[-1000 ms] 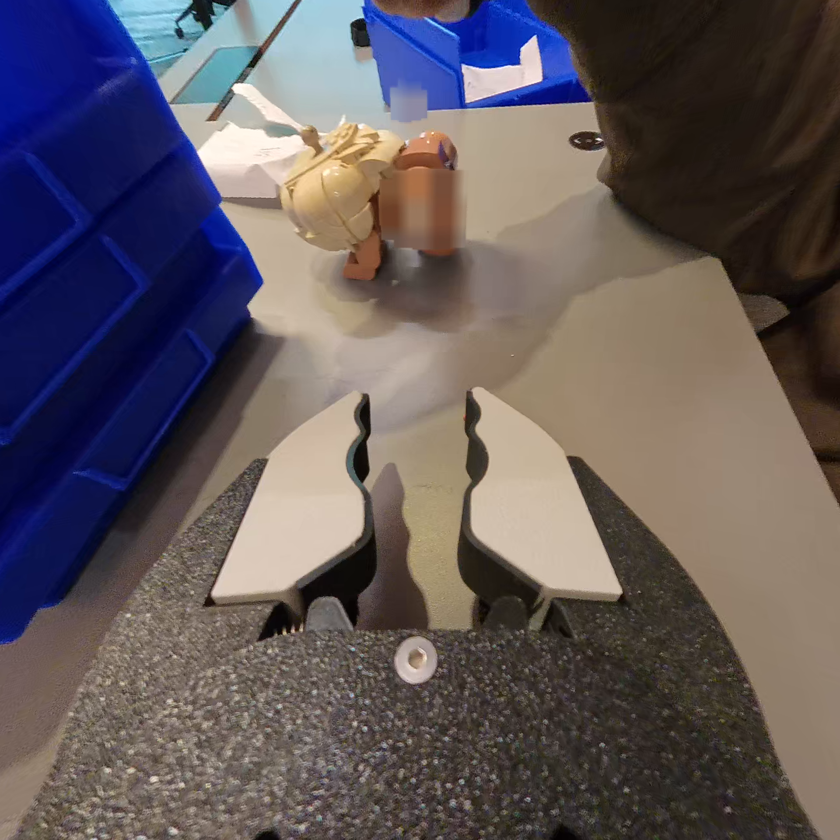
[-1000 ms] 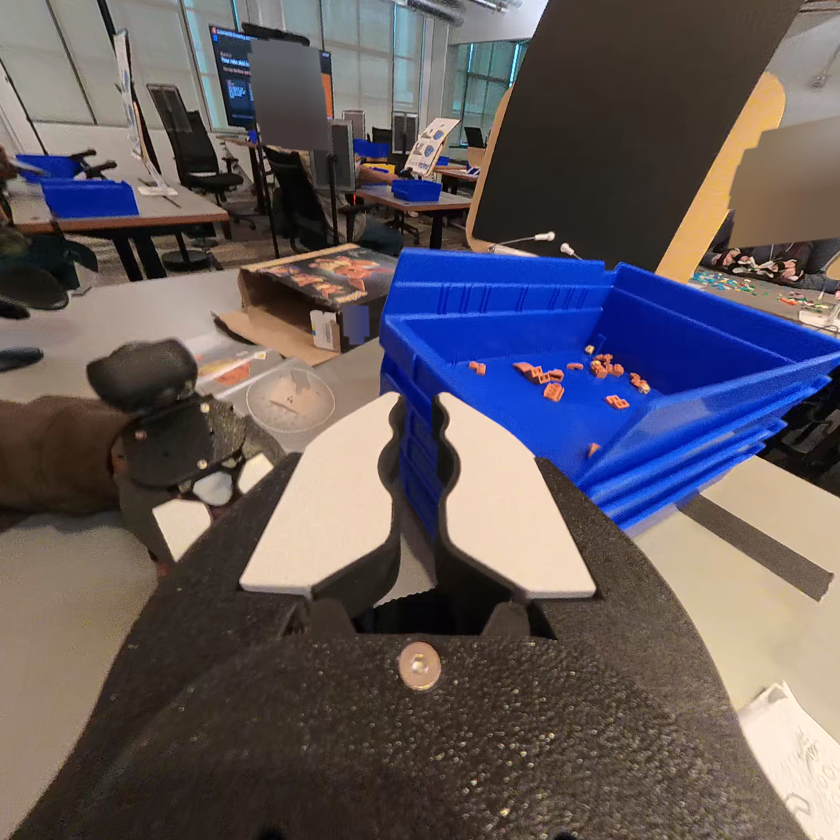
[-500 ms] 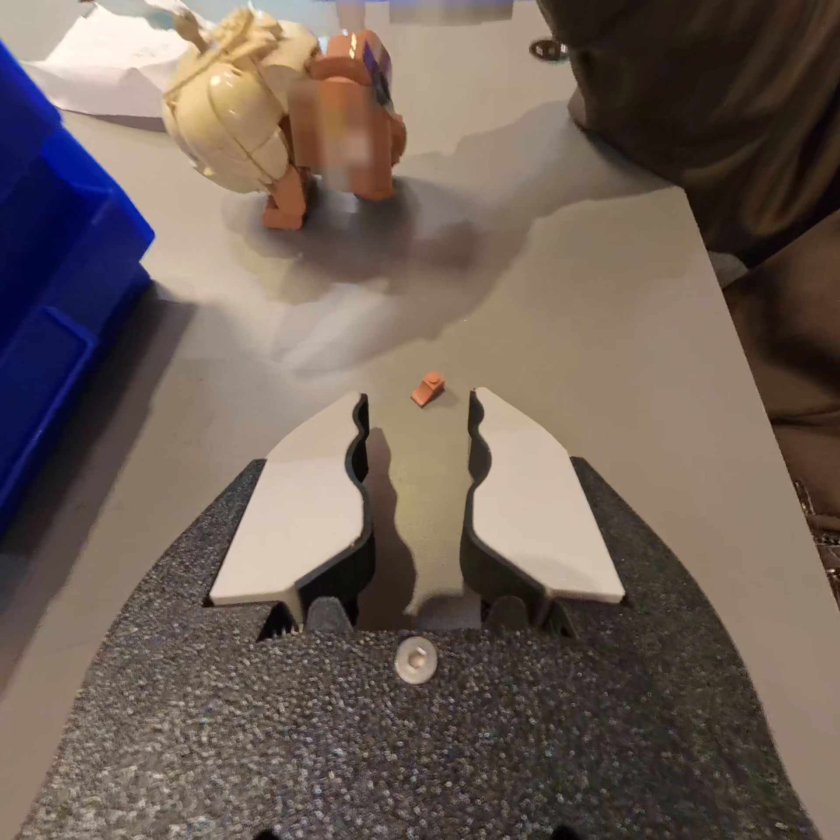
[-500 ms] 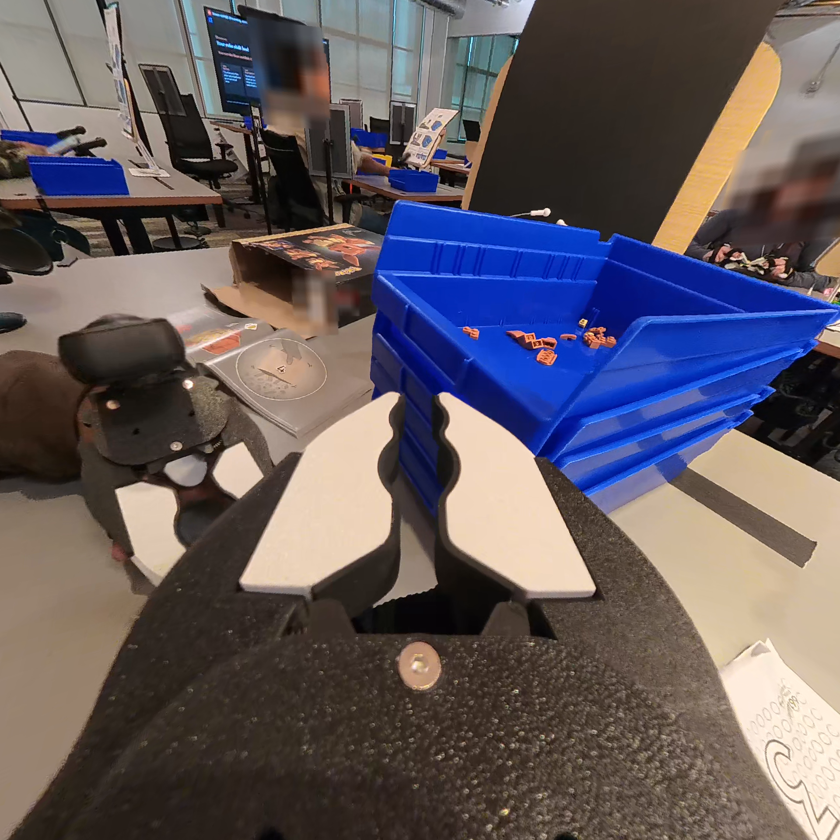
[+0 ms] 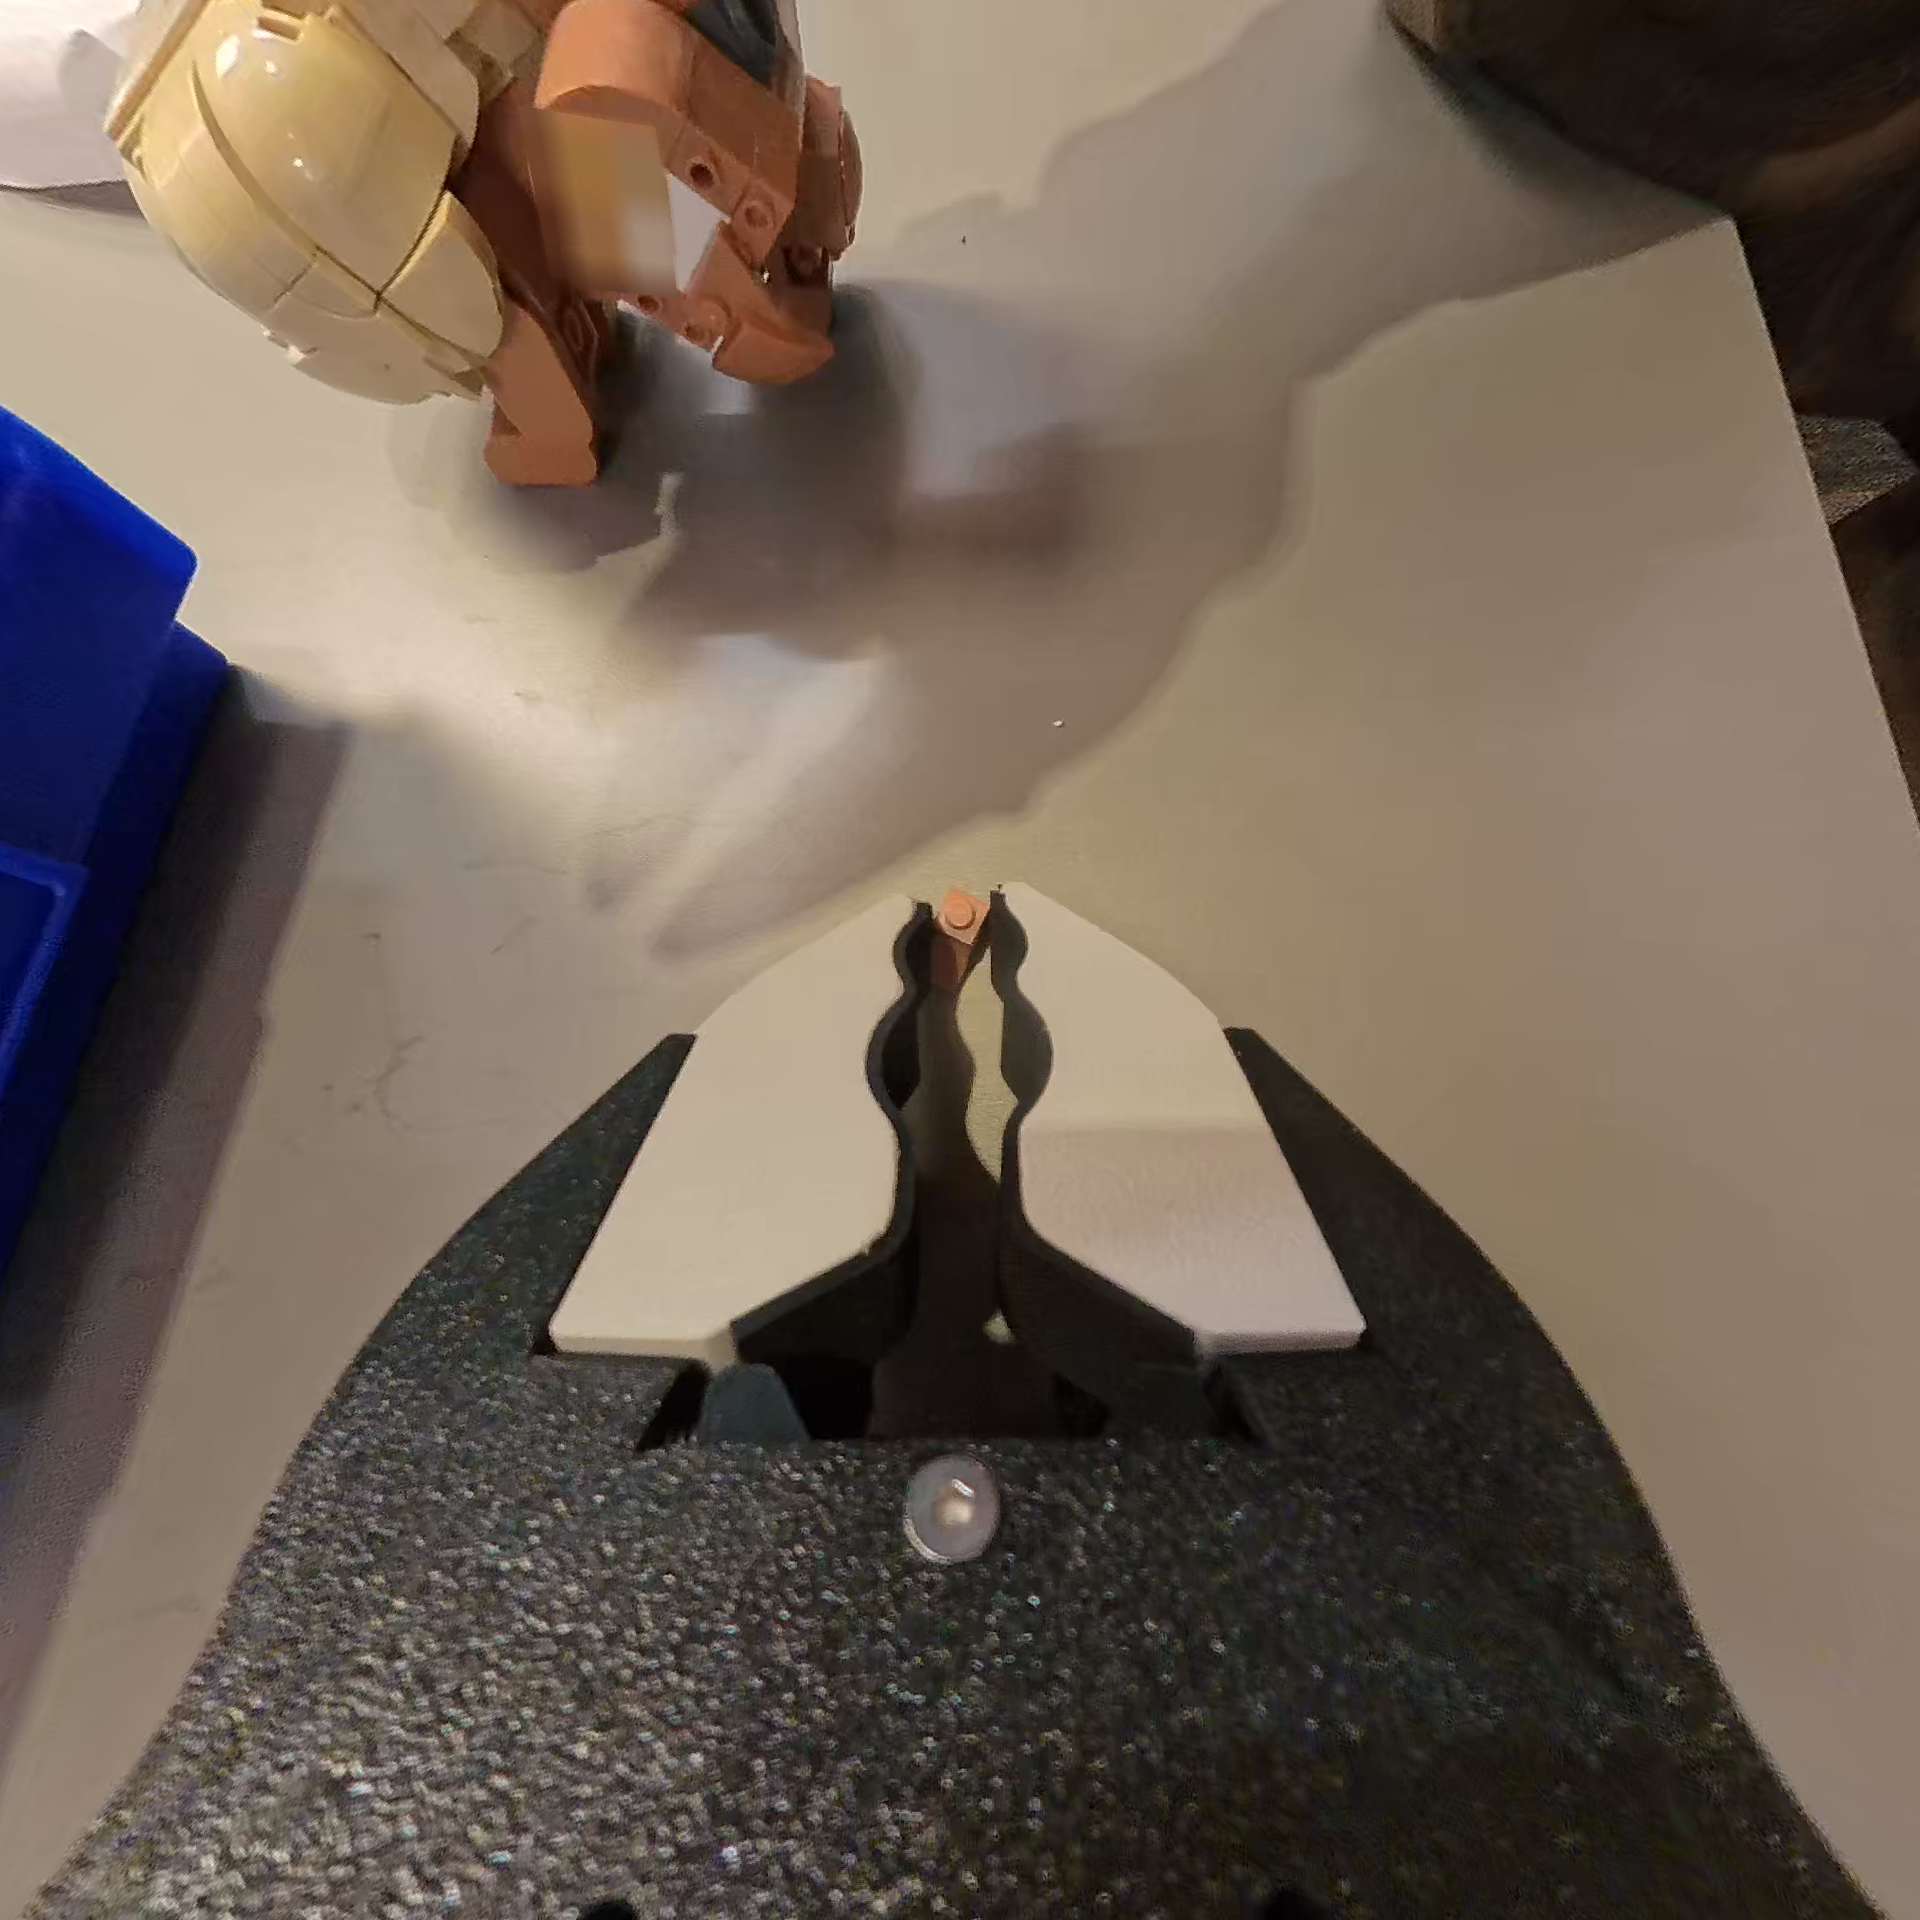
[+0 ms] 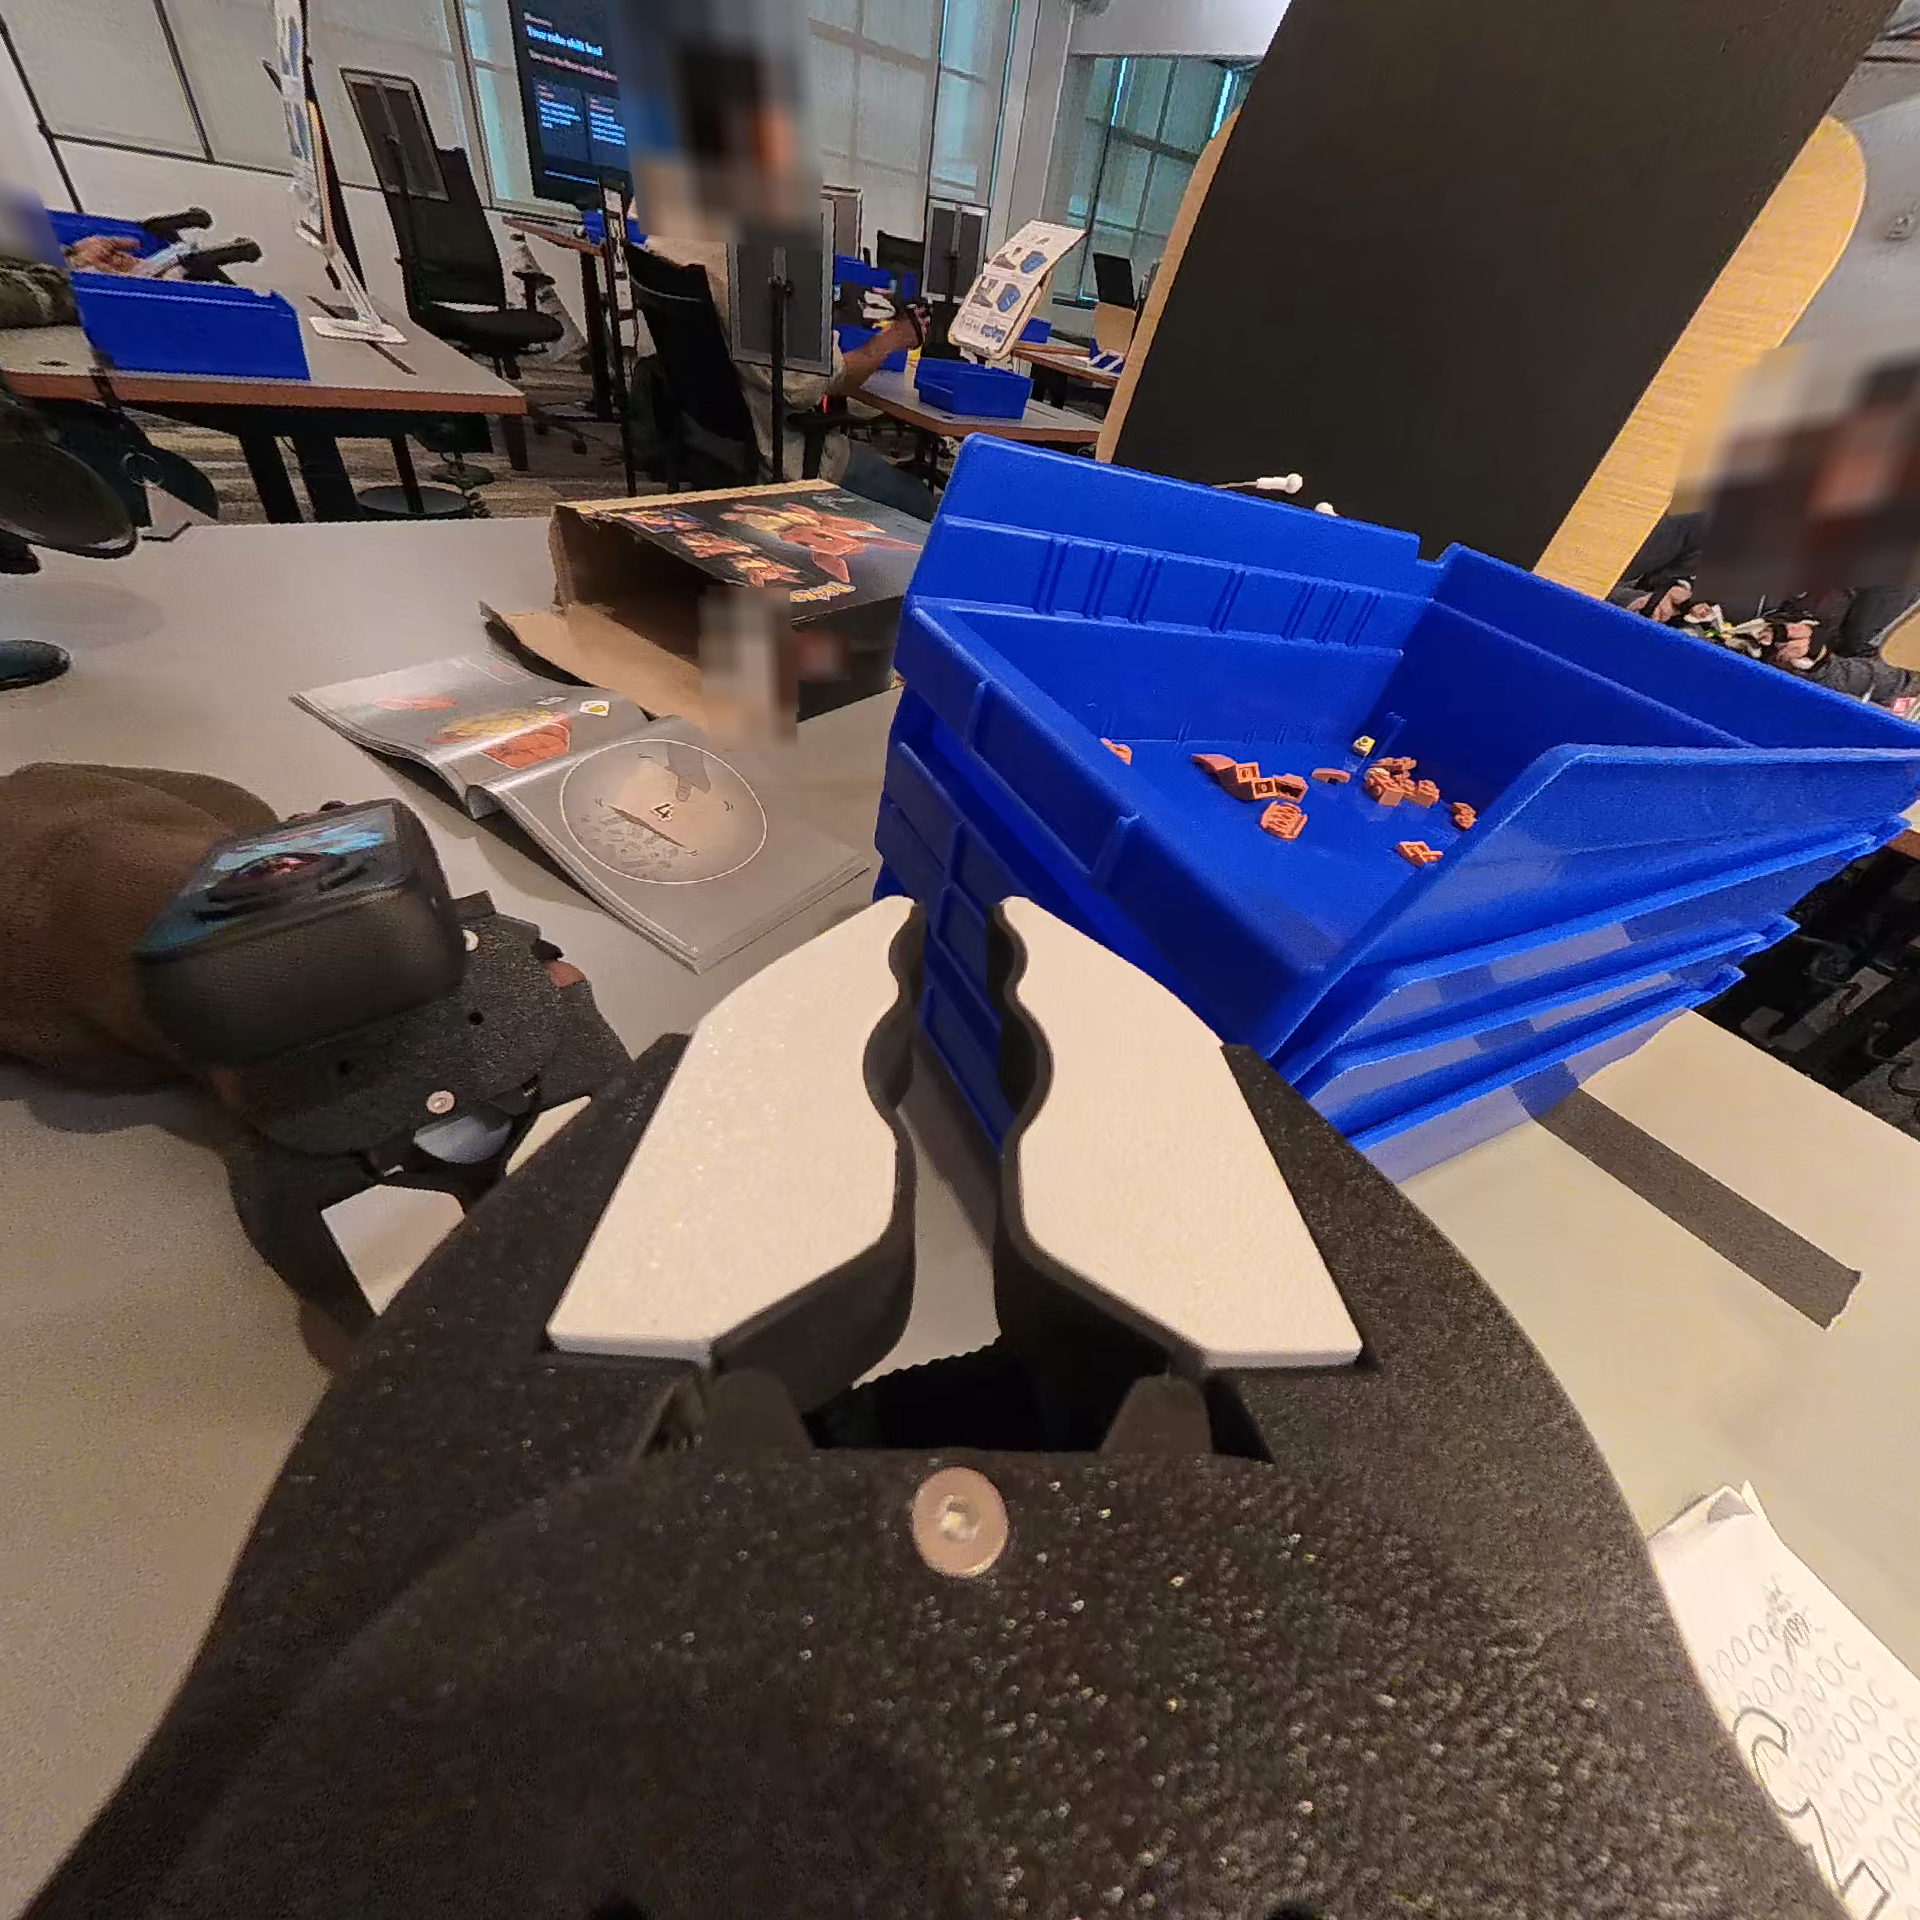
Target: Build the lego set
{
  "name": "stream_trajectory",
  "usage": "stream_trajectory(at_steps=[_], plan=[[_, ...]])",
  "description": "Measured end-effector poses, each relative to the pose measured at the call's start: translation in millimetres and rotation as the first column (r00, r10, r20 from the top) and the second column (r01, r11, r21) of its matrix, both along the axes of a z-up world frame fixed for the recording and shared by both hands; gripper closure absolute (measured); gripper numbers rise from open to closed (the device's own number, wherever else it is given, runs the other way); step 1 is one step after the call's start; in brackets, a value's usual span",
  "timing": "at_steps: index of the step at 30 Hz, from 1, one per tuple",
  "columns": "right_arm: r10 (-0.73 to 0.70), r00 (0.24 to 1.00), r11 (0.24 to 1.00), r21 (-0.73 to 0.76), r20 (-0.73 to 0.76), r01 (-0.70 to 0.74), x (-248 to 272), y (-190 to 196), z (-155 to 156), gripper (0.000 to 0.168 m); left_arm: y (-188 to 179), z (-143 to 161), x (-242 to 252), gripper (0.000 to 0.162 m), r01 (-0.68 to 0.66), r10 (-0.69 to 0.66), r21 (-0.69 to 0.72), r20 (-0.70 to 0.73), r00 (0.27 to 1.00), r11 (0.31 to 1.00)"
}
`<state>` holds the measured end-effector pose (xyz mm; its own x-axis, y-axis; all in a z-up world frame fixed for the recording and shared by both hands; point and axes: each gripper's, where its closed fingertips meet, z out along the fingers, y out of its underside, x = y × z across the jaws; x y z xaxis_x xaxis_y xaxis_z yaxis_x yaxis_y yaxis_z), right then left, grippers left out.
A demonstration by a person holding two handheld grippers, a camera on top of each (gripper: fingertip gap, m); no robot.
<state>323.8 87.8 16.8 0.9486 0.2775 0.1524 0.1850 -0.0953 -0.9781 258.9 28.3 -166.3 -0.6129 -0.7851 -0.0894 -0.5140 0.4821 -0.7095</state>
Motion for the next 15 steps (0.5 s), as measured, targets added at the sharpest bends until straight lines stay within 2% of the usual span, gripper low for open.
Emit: stream_trajectory(at_steps=[1,4,7,10,12,15], plan=[[-0.001,1.0,1.0,0.002,0.0,0.001,0,-1,0,0.157,1,1,0,0.151,-0.004,0.004,0.003,0.003,1.0,1.0],[-0.008,1.0,1.0,0.012,0.006,0.008,1,-5,1,0.157,11,29,9,0.152,-0.051,0.05,0.006,0.096,0.994,0.999],[-0.021,1.0,1.0,0.022,0.021,0.021,3,-10,1,0.157,37,103,27,0.151,-0.158,0.162,-0.037,0.28,0.946,0.987],[-0.026,1.0,0.999,0.031,0.015,0.025,5,-15,1,0.158,76,189,46,0.152,-0.283,0.275,-0.05,0.444,0.853,0.958],[-0.027,1.0,0.999,0.038,0.008,0.027,7,-18,1,0.158,98,232,60,0.151,-0.342,0.313,-0.029,0.485,0.817,0.939],[-0.03,1.0,0.999,0.041,-0.002,0.03,11,-20,0,0.158,135,261,90,0.147,-0.436,0.37,0.051,0.448,0.814,0.899]])
